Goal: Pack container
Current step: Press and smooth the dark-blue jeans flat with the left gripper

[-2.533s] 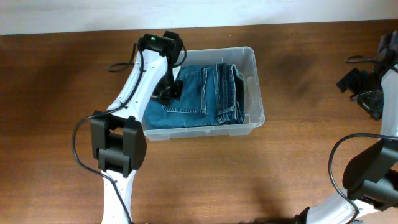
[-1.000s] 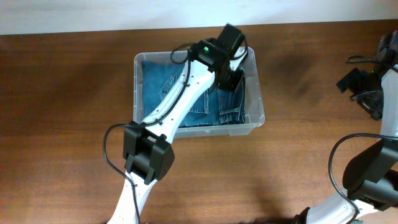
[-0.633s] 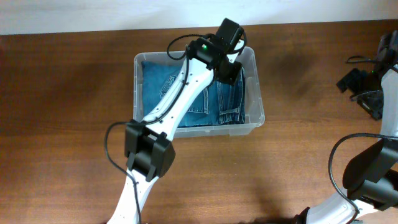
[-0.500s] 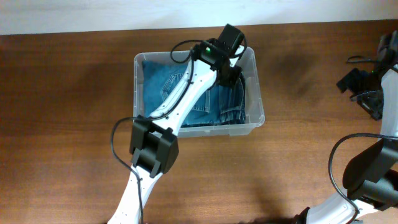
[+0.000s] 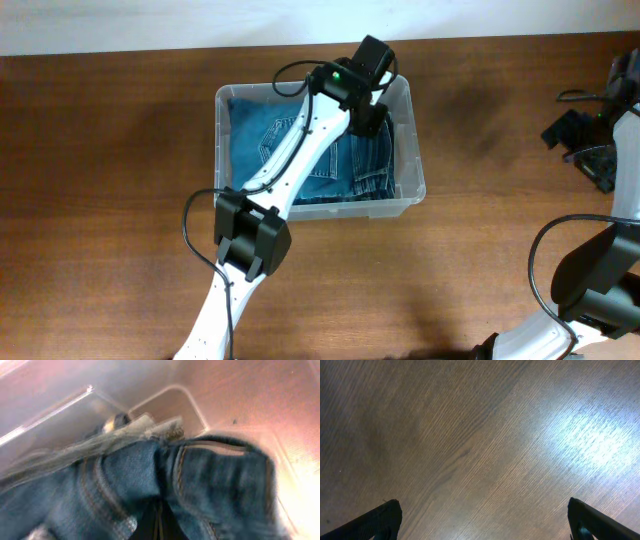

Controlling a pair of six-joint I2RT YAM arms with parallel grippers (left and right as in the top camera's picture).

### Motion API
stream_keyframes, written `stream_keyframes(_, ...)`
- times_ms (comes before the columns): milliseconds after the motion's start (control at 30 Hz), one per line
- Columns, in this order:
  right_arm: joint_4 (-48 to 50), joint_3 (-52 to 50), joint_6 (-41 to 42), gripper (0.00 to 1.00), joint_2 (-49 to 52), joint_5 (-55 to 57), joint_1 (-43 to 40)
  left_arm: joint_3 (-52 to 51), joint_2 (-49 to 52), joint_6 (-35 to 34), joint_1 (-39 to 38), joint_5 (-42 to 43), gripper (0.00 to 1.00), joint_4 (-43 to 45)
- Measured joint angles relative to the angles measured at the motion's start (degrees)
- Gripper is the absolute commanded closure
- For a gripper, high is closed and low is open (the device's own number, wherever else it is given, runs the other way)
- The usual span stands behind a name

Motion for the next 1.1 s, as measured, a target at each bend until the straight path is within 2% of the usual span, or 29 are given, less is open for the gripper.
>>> stream_keyframes(167, 0.0, 0.0, 0.0, 0.02, 0.0, 0.0, 0.0, 5.5, -0.1, 0.0, 0.0, 0.4, 0.99, -11.1)
stream_keyframes(367, 0.0, 0.0, 0.0, 0.02, 0.0, 0.0, 0.0, 5.8, 0.0, 0.0, 0.0, 3.3, 0.99, -20.2)
stream_keyframes(600, 0.0, 0.0, 0.0, 0.02, 0.0, 0.0, 0.0, 4.5, -0.1, 0.0, -0.1, 7.5, 0.99, -19.5)
stream_keyframes(833, 0.0, 0.0, 0.0, 0.01, 0.0, 0.0, 0.0, -2.5, 0.0, 0.0, -1.7, 11.3, 0.99, -14.0)
stream_keyframes(1100, 0.0, 0.0, 0.0, 0.02, 0.0, 0.0, 0.0, -3.8, -0.2, 0.0, -3.5, 11.9, 0.99, -10.8)
